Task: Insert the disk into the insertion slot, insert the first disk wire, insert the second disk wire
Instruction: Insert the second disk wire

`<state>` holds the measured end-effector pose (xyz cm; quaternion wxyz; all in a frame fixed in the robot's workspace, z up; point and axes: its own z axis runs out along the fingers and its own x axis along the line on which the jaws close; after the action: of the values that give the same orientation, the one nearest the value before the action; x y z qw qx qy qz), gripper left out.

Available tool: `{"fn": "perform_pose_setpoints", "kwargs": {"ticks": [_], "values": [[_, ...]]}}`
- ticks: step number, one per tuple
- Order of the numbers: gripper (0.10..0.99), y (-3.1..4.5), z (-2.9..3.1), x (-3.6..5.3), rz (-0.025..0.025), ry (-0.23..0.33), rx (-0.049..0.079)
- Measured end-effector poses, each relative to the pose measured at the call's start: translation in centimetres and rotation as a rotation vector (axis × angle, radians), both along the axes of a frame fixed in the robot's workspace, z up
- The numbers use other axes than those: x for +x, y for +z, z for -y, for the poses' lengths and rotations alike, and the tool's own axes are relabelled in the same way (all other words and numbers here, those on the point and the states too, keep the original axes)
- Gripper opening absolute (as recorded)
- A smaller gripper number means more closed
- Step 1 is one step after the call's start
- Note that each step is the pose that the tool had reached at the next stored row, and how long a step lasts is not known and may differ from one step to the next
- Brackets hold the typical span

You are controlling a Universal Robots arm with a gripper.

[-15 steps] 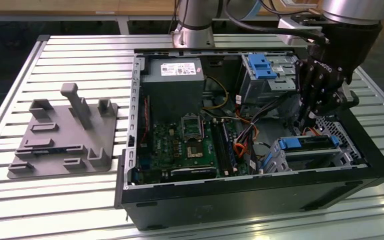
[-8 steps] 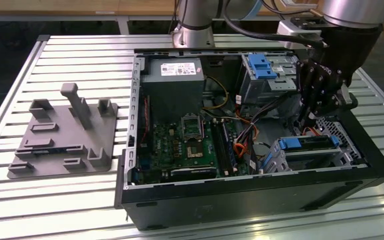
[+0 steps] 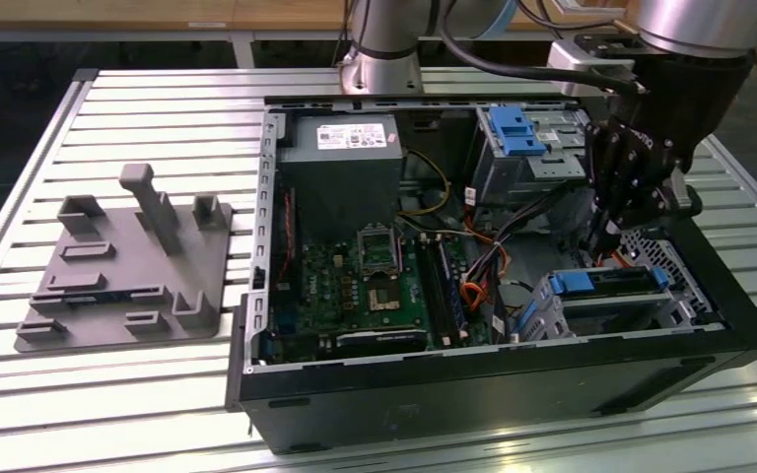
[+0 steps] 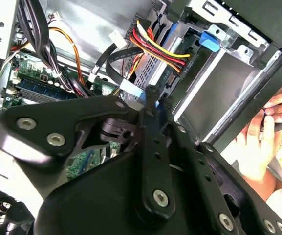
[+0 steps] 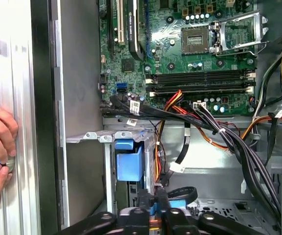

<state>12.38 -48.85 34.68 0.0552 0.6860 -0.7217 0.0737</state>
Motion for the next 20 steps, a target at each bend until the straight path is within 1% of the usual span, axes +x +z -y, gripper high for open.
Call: {"fn": "perform_pose_setpoints", "kwargs": {"ticks": [1, 4, 7, 11, 14, 18, 20], "values": [[0.157, -0.02, 0.00, 0.06, -0.0024, 0.000, 0.000], [0.145, -0.10, 0.01, 0.25, -0.0116, 0.000, 0.000], [0.145, -0.18, 0.02, 0.45, -0.0232, -0.001, 0.000], [0.145, -0.24, 0.03, 0.65, -0.0350, -0.001, 0.000], [0.141, -0.25, 0.04, 0.69, -0.0398, -0.001, 0.000], [0.141, -0.26, 0.05, 0.70, -0.0424, -0.001, 0.000], [0.141, -0.26, 0.05, 0.70, -0.0427, -0.001, 0.000]]}}
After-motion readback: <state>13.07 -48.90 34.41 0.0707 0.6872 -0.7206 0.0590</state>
